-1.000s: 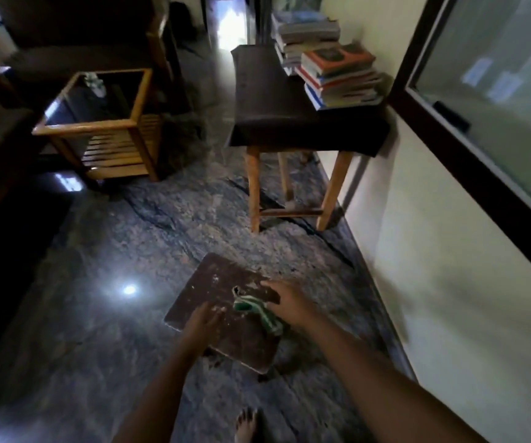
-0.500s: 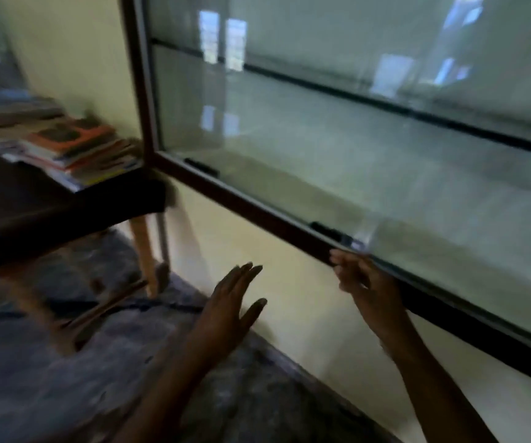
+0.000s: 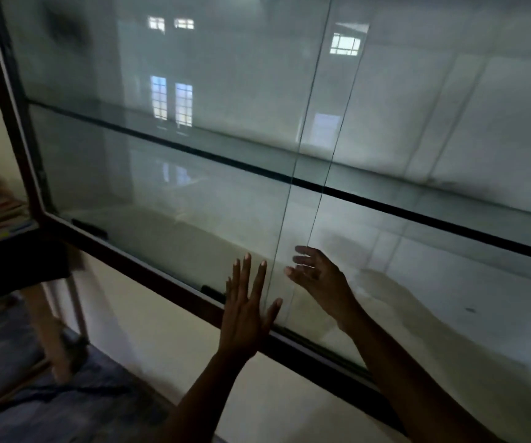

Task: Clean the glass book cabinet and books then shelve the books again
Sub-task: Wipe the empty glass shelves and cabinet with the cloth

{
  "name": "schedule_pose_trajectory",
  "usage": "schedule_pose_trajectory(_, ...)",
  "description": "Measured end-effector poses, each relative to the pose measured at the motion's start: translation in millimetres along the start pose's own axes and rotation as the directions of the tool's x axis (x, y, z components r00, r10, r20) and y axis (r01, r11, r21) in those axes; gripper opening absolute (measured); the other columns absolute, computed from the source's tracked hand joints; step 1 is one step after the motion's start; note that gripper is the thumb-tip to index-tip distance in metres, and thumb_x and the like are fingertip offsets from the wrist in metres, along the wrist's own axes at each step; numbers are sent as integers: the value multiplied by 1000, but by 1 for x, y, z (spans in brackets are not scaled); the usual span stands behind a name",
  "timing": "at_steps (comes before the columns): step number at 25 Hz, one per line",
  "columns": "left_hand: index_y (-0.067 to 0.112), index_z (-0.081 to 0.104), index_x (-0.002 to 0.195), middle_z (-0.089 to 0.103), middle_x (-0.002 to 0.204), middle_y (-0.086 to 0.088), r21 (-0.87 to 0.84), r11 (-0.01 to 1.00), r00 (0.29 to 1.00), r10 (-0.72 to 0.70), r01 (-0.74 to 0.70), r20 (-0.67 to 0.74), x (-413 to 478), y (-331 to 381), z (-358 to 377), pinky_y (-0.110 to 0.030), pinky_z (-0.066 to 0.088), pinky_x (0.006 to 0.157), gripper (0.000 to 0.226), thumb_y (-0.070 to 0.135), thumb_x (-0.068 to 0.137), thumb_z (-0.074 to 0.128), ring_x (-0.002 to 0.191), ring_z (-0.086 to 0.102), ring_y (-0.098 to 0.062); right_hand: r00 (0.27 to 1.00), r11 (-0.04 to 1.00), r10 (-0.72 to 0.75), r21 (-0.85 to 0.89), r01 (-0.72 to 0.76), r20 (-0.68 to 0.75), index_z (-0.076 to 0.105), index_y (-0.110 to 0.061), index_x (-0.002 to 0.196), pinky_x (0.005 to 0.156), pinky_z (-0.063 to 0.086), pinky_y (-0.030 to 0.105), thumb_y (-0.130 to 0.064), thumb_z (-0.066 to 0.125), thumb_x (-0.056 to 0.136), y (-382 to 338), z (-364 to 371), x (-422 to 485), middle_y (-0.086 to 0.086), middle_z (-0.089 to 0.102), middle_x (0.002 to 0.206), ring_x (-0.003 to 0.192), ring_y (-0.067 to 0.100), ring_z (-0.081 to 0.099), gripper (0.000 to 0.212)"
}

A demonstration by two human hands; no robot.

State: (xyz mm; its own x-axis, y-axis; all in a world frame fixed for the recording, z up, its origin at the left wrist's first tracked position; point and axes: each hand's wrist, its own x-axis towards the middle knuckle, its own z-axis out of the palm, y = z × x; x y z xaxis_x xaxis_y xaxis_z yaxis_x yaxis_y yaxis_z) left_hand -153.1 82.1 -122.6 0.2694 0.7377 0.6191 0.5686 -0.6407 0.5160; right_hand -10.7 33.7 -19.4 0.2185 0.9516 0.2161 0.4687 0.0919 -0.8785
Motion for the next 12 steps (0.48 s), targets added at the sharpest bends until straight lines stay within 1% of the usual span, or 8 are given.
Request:
schedule_pose_trajectory(1,37,-4,149,-8,159,0,8,1000,1000,-10,10,-21,1,-2,7,-53,9,115,68,59,94,27,146,-6,-22,998,999,-47,-5,47,41,62,-24,113,82,49,12,-25,70,82,1,0,10,-6,67,108,99,7,64,32)
schedule_pose_trajectory(3,34,-1,150,-5,159,-2,25,1000,998,9,-7,-62,3,-7,14,-53,8,116,67,57,95,28,146,-2,-27,990,992,-114,65,109,80,70,-21,98,83,53,22,-16,69,83,4,0,24,0,73,94,91,12,69,15)
schedule_pose_trajectory(4,32,1,150,-4,159,-4,33,999,996,25,-23,-85,3,-8,16,-53,8,115,67,56,95,29,146,0,-29,987,986,-135,114,124,92,71,-20,93,82,55,28,-12,68,84,5,0,27,3,73,89,87,15,70,13)
schedule_pose_trajectory(5,31,2,151,-2,159,-5,39,999,994,36,-33,-101,3,-8,17,-53,8,115,67,55,95,30,146,2,-30,984,980,-149,146,134,94,70,-20,90,80,56,31,-9,67,84,6,1,27,4,73,87,84,16,71,13)
schedule_pose_trajectory(7,30,4,151,0,159,-7,43,998,991,50,-45,-125,3,-8,17,-53,7,115,68,55,95,32,146,3,-31,981,976,-173,151,159,83,71,-16,91,77,56,27,-7,67,83,11,2,29,4,72,86,81,12,71,12)
schedule_pose_trajectory(9,29,5,151,0,159,-7,45,997,989,64,-58,-133,3,-9,17,-51,5,116,68,54,94,33,145,3,-32,977,972,-203,134,194,60,71,-8,95,77,56,23,-6,67,83,14,3,30,5,72,89,81,10,71,12)
schedule_pose_trajectory(12,29,5,151,0,159,-8,59,995,989,81,-74,-126,2,-12,15,-47,0,118,67,54,95,33,145,2,-32,977,968,-208,152,198,48,71,-5,96,77,57,25,-6,67,83,15,2,29,7,72,89,82,11,71,14)
